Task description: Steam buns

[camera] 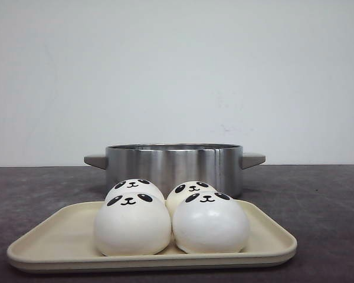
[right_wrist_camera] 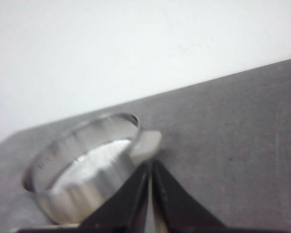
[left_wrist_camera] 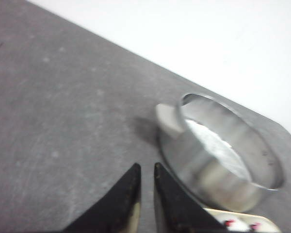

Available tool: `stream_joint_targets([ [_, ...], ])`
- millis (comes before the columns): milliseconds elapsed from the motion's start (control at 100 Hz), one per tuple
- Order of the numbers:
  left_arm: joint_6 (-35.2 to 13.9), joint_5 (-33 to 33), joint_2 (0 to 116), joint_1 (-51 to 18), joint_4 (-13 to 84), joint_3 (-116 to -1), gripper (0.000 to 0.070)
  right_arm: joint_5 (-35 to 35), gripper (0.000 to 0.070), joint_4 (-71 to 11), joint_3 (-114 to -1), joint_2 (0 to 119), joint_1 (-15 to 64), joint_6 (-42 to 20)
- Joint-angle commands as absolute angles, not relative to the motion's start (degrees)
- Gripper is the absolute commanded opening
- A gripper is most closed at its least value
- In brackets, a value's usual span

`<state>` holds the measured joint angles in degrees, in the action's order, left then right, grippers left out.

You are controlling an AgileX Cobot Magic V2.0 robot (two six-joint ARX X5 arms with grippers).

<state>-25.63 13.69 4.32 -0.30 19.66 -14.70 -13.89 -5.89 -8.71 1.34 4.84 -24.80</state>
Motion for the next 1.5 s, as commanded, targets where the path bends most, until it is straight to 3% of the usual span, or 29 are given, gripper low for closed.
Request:
stream_joint_targets([
  [0,-18.81,14.02,7.97,-0.38,24.12,-22.0,0.0005,-14.09,0.0006,-9.76,-15.64,3.22,4.91,-23.84],
  [110,-12.82,14.02,15.77,-0.4,29.56,-32.97,0.0004,-14.15,0.0006,-18.31,-26.68,9.28,4.91,-16.95],
  [250,-12.05,14.13,24.01,-0.4,31.29,-43.46,0.0009,-14.46,0.0006,-24.21,-38.26,16.32,4.91,-11.84],
  [280,-12.03,14.13,24.93,-0.38,31.29,-44.71,0.0037,-15.33,0.0007,-24.23,-39.83,17.43,4.91,-11.84],
  [320,-12.05,14.13,26.26,-0.38,31.07,-46.35,0.0151,-17.06,0.0032,-24.03,-41.45,18.79,4.91,-11.92],
  [360,-12.05,14.17,27.11,-0.38,30.72,-47.18,0.0302,-18.98,0.0135,-23.7,-42.72,19.88,4.91,-11.99],
  [430,-12.21,14.22,27.7,-0.38,30.46,-47.55,0.0541,-21.76,0.0466,-22.57,-43.94,21.61,4.91,-13.63],
  [470,-12.86,14.22,27.7,-0.4,30.5,-47.55,0.0605,-23.07,0.0627,-21.85,-44.18,22.3,4.91,-16.1],
  [510,-13.41,14.39,27.66,-0.4,30.59,-47.55,0.0608,-24.88,0.07,-20.97,-44.25,23.05,4.91,-18.68],
  [630,-14.22,15.29,27.29,-0.69,31.38,-47.55,0.0607,-30.06,0.07,-17.91,-44.31,25.41,5.19,-21.93],
  [840,-14.22,15.31,27.29,-3.53,32.82,-47.55,0.0602,-29.02,0.07,-17.32,-49.54,34.74,10.04,-20.67],
  [1010,-14.46,15.35,27.29,-6.48,34.11,-47.55,0.0602,-14.68,0.07,-24.71,-60.05,48.03,23.97,-15.33],
  [1110,-14.46,15.33,27.29,-7.77,34.98,-47.55,0.0602,-5.26,0.07,-32.32,-66.72,57.49,33.76,-16.12],
  [1190,-14.61,15.35,27.29,-8.8,35.46,-47.55,0.0602,-1.48,0.07,-37.91,-71.13,64.86,38.39,-17.72],
  [1250,-14.92,15.49,27.29,-9.63,35.73,-47.55,0.0602,-1.61,0.0698,-42.22,-74.04,69.87,39.83,-19.14],
  [1330,-15.77,15.55,27.29,-10.74,36.49,-47.55,0.0602,-4.03,0.0637,-46.87,-76.77,76.34,41.74,-22.55],
  [1390,-15.88,15.55,27.27,-11.55,37.21,-47.55,0.0602,-6.81,0.0577,-48.49,-77.45,80.6,42.83,-24.47],
  [1490,-15.88,15.55,27.16,-13.06,38.28,-47.55,0.0602,-9.58,0.0544,-49.56,-77.47,86.56,43.05,-25.15],
])
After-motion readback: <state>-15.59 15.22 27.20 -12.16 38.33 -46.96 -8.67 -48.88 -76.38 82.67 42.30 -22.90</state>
